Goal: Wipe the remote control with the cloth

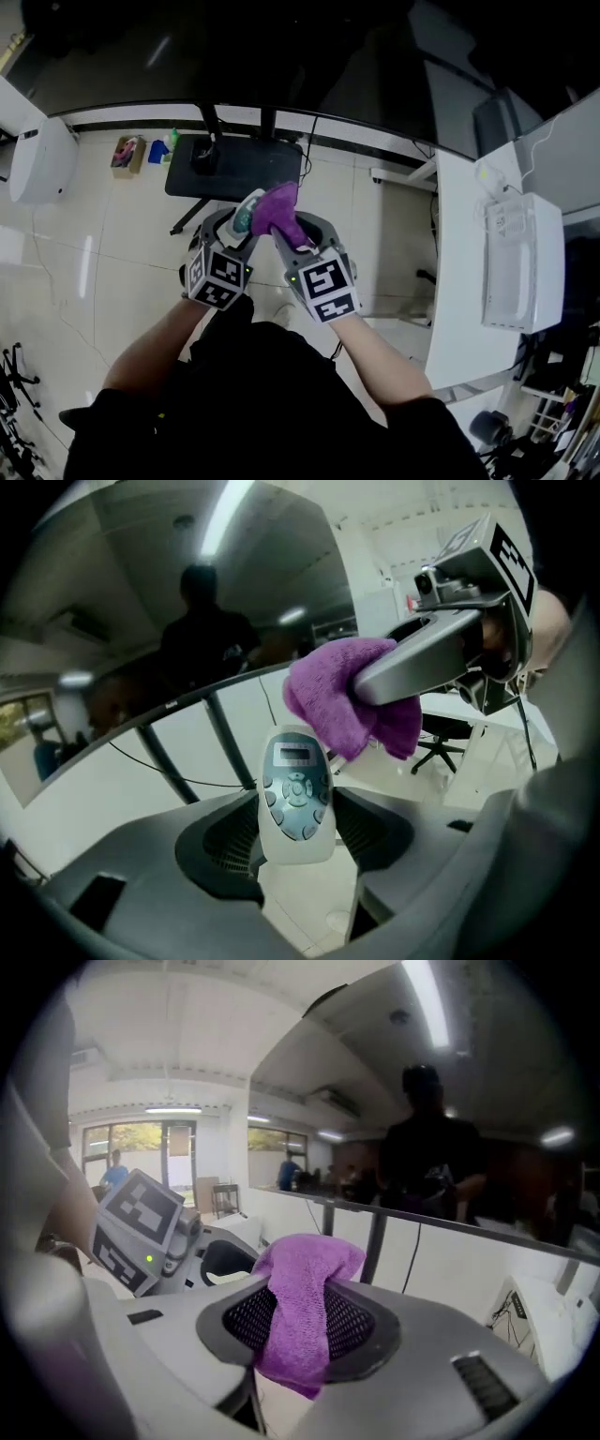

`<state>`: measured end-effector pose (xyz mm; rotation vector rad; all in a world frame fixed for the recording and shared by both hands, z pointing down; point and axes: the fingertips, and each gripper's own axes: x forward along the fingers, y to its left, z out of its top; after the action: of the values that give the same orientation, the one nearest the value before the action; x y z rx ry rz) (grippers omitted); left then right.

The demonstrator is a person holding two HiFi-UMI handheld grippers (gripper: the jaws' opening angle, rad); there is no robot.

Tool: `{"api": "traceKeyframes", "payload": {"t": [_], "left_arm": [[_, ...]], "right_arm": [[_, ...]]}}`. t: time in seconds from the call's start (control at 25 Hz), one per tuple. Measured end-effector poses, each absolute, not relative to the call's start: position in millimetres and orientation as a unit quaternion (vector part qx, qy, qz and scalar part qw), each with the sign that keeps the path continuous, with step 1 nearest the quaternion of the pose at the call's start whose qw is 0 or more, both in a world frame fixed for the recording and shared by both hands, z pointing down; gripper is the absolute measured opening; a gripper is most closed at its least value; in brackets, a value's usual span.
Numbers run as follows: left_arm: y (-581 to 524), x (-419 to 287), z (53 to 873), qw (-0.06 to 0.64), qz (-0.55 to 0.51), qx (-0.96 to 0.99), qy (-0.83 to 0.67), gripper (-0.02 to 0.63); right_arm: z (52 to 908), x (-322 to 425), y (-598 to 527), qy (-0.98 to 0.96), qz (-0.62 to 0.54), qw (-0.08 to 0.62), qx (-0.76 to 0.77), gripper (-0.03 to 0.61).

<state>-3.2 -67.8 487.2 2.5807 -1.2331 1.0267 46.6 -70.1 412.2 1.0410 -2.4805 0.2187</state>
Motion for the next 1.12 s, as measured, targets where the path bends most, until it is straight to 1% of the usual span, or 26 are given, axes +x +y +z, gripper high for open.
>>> {"api": "traceKeyframes", "payload": {"t": [0.2,0.36,0.64,0.84,0.96,1.12], "left_arm": [[-32,15,464,-0.010,0.354,0.853,-0.384,0.241],[-16,8,452,-0.060,0.360,0.856,-0.366,0.239],[-5,-24,436,-0.062,0.343,0.868,-0.353,0.238],[-5,-46,436,-0.052,0.334,0.871,-0.355,0.238],[-9,-49,435,-0.050,0.332,0.871,-0.359,0.238],[-10,-43,427,-0.072,0.331,0.871,-0.356,0.238]], "right_arm": [[407,15,-24,-0.909,0.059,0.257,0.322,0.143],[410,-3,-14,-0.900,0.041,0.290,0.322,0.143],[397,-3,-39,-0.872,0.028,0.287,0.395,0.143],[369,6,-50,-0.863,0.029,0.253,0.436,0.143],[362,-20,-32,-0.883,0.029,0.249,0.398,0.143],[382,-59,-5,-0.901,0.042,0.282,0.327,0.144]]}}
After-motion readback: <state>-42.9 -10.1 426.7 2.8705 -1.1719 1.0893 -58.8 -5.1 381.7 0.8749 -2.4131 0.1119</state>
